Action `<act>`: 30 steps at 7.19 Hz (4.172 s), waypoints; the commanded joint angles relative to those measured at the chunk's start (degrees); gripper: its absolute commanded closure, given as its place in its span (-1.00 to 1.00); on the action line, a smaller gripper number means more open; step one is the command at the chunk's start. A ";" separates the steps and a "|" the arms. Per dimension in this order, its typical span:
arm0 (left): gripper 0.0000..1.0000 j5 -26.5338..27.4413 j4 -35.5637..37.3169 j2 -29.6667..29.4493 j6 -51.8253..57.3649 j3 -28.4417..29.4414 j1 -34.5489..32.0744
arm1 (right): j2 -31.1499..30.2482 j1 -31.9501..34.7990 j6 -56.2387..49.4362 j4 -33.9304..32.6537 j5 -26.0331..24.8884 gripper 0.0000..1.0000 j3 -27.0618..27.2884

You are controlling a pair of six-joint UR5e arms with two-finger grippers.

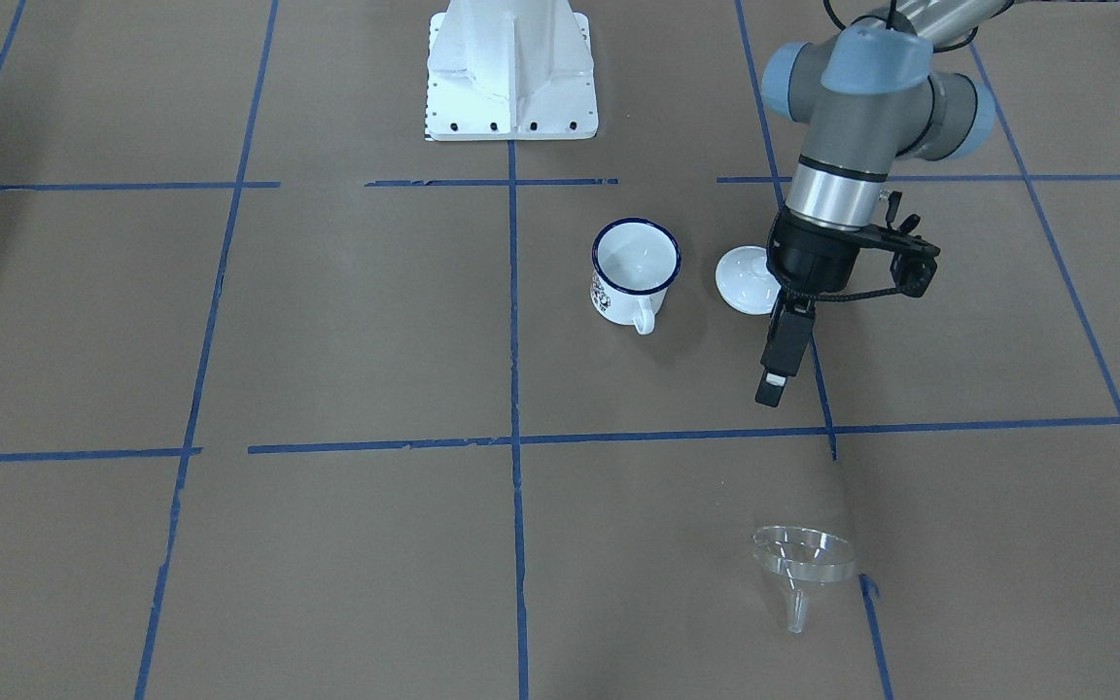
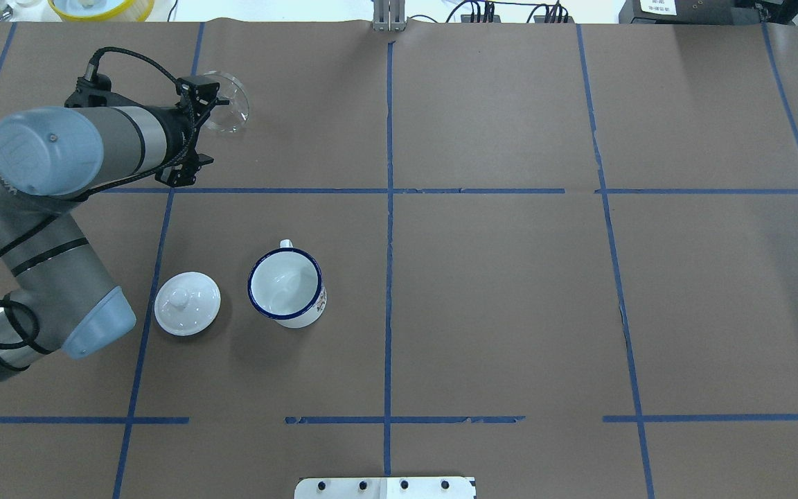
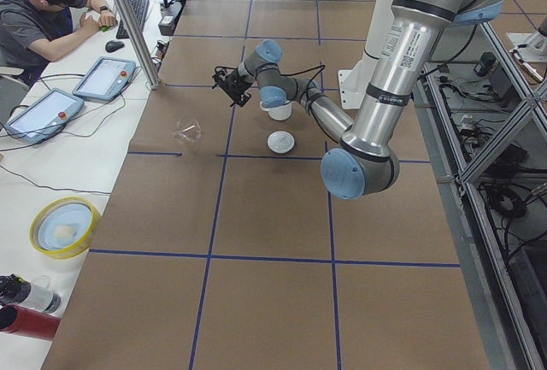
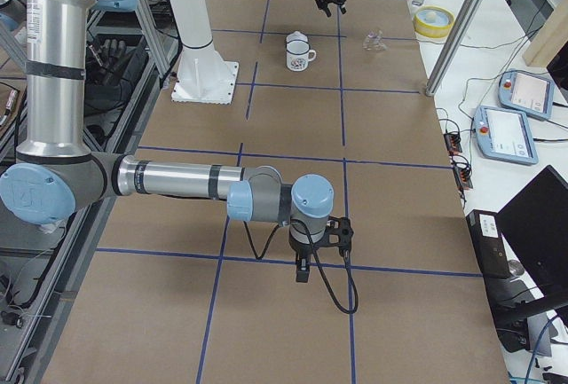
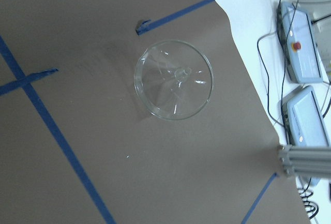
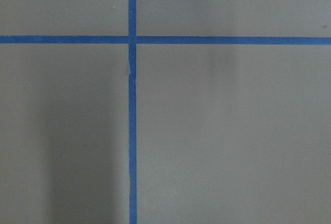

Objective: Place funnel on cup
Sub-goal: 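Move the left gripper to the clear glass funnel farther away, then grasp the clear glass funnel rim with the left gripper, then lift the glass funnel and carry it toward the white mug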

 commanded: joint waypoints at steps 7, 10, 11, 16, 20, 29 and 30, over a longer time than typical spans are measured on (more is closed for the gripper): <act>-1.00 1.84 -20.67 -12.23 -2.89 32.11 -5.98 | 0.00 0.00 0.00 0.00 0.00 -1.00 0.01; -0.79 1.76 -22.42 -13.89 -2.19 35.62 -5.89 | 0.00 0.00 0.00 0.00 0.00 -1.00 0.01; -0.65 1.76 -22.43 -13.90 -2.18 35.72 -5.89 | 0.00 0.00 0.00 0.00 0.00 -1.00 0.01; 1.00 1.58 -23.04 -13.72 2.56 34.49 -6.15 | 0.00 0.00 0.00 0.00 0.00 -1.00 0.01; 1.00 -5.49 -21.21 -13.28 3.79 22.22 -11.05 | 0.00 0.00 0.00 0.00 0.00 -1.00 0.01; 1.00 -33.22 54.16 -26.28 37.32 -10.08 -11.46 | 0.00 0.00 0.00 0.00 0.00 -1.00 0.01; 1.00 -33.23 59.08 -27.25 42.67 -8.16 -8.91 | 0.00 0.00 0.00 0.00 0.00 -1.00 0.01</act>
